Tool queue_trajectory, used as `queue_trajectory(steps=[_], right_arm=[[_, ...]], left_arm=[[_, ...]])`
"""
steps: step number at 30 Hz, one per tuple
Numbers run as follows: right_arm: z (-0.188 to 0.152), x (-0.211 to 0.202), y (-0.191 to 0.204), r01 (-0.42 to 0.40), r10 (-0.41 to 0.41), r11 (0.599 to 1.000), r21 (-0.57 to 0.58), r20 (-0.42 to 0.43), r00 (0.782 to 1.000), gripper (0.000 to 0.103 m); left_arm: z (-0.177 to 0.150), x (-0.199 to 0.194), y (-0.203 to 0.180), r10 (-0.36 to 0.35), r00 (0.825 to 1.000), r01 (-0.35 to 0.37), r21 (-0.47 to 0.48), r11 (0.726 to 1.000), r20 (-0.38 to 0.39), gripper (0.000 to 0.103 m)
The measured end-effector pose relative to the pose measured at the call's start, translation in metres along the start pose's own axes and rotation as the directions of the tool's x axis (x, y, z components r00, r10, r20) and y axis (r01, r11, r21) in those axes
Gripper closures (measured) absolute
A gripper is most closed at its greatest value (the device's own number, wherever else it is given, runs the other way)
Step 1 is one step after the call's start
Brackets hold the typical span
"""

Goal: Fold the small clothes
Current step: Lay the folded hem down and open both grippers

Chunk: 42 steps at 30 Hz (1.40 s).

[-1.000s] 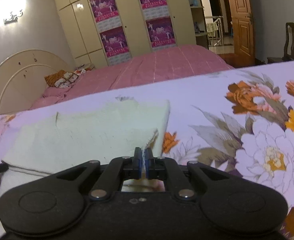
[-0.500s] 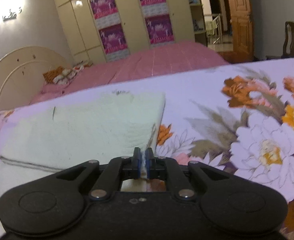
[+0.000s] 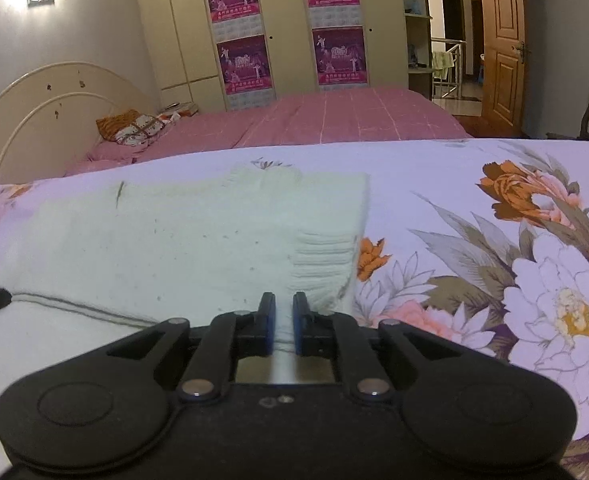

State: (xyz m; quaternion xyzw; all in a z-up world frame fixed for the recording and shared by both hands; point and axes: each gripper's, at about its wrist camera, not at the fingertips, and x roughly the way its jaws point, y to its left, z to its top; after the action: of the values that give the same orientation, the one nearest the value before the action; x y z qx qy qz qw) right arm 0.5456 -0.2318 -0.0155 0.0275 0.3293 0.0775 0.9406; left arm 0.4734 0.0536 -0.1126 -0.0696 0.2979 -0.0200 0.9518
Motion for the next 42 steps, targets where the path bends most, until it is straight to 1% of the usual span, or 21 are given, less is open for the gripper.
queue_trajectory(steps=[2,3,5,6,7,12,15,16,19,20,21,23,25,26,28,30,32,35,37,39,42], right_arm=[[0.004,-0.004,0.003,-0.009,0.009,1.0,0.016,0.034,0.999,0.085],[0.007,-0.003,0.006,-0.017,0.016,1.0,0.021,0.048,0.999,0.085],[0.013,0.004,0.014,-0.036,0.035,0.999,0.027,0.051,0.998,0.085],[0.017,0.01,0.021,-0.048,0.047,0.999,0.022,0.049,0.998,0.085],[0.019,0.016,0.027,-0.061,0.06,0.998,0.013,0.047,0.997,0.085],[0.028,0.047,0.064,-0.113,0.115,0.993,-0.045,0.039,0.993,0.085],[0.031,0.059,0.066,-0.126,0.127,0.992,-0.027,0.024,0.992,0.084],[0.03,0.059,0.061,-0.12,0.121,0.992,-0.03,0.022,0.992,0.084],[0.03,0.053,0.03,-0.001,0.002,1.0,-0.02,0.047,0.999,0.086],[0.029,0.052,0.012,0.025,-0.026,1.0,0.019,0.046,0.999,0.087],[0.03,0.051,-0.003,0.024,-0.027,0.998,0.061,0.048,0.999,0.092],[0.033,0.05,-0.013,0.001,-0.005,0.996,0.092,0.045,0.999,0.092],[0.037,0.05,-0.007,0.004,-0.008,0.997,0.083,0.059,0.998,0.079],[0.039,0.052,0.0,-0.013,0.009,0.997,0.076,0.063,0.998,0.077],[0.04,0.06,0.017,-0.044,0.042,0.998,0.042,0.057,0.998,0.077],[0.041,0.07,0.033,-0.041,0.041,0.999,-0.001,0.048,0.998,0.077],[0.04,0.078,0.035,-0.017,0.017,1.0,-0.018,0.028,0.999,0.078],[0.042,0.077,0.032,-0.014,0.015,0.999,-0.042,0.025,1.0,0.078],[0.041,0.067,0.032,-0.014,0.016,0.999,-0.045,0.028,0.999,0.078],[0.036,0.06,0.033,-0.026,0.028,0.997,-0.068,0.029,0.999,0.078],[0.024,0.047,0.032,0.0,0.003,0.993,-0.12,0.028,1.0,0.078]], left_arm=[[0.01,-0.006,-0.005,0.018,0.997,-0.018,-0.012,1.0,0.071,0.1],[0.015,-0.004,-0.008,0.017,0.995,-0.016,-0.02,1.0,0.094,0.099],[0.03,0.011,-0.02,-0.007,0.996,0.008,-0.015,1.0,0.089,0.076],[0.033,0.02,-0.03,-0.019,0.996,0.019,0.001,1.0,0.085,0.049],[0.035,0.03,-0.042,-0.028,0.996,0.025,0.031,0.999,0.087,0.04],[0.034,0.076,-0.088,-0.082,0.996,0.08,0.104,0.991,0.018,0.04],[0.034,0.084,-0.099,-0.076,0.997,0.075,0.139,0.987,0.007,0.04],[0.036,0.083,-0.094,-0.071,0.997,0.069,0.137,0.988,0.012,0.04],[0.038,0.076,-0.063,0.053,0.998,-0.058,0.114,0.992,0.046,0.04],[0.042,0.078,-0.046,0.099,0.994,-0.102,0.074,0.992,0.043,0.04],[0.045,0.079,-0.032,0.119,0.992,-0.12,0.028,0.992,0.04,0.04],[0.054,0.079,-0.017,0.122,0.991,-0.12,-0.028,0.992,0.059,0.04],[0.062,0.081,-0.02,0.097,0.991,-0.096,-0.013,0.995,0.093,0.04],[0.065,0.084,-0.025,0.085,0.992,-0.086,0.008,0.996,0.092,0.04],[0.069,0.099,-0.033,0.083,0.995,-0.086,0.053,0.995,0.057,0.04],[0.066,0.116,-0.032,0.097,0.995,-0.096,0.068,0.993,-0.013,0.04],[0.064,0.114,-0.025,0.077,0.997,-0.076,0.048,0.996,-0.004,0.04],[0.064,0.101,-0.023,0.093,0.995,-0.094,0.04,0.995,0.019,0.04],[0.055,0.093,-0.023,0.097,0.995,-0.099,0.07,0.993,0.02,0.04],[0.045,0.079,-0.021,0.101,0.995,-0.103,0.067,0.992,0.026,0.04],[0.03,0.054,-0.015,0.13,0.991,-0.131,0.091,0.987,0.014,0.04]])
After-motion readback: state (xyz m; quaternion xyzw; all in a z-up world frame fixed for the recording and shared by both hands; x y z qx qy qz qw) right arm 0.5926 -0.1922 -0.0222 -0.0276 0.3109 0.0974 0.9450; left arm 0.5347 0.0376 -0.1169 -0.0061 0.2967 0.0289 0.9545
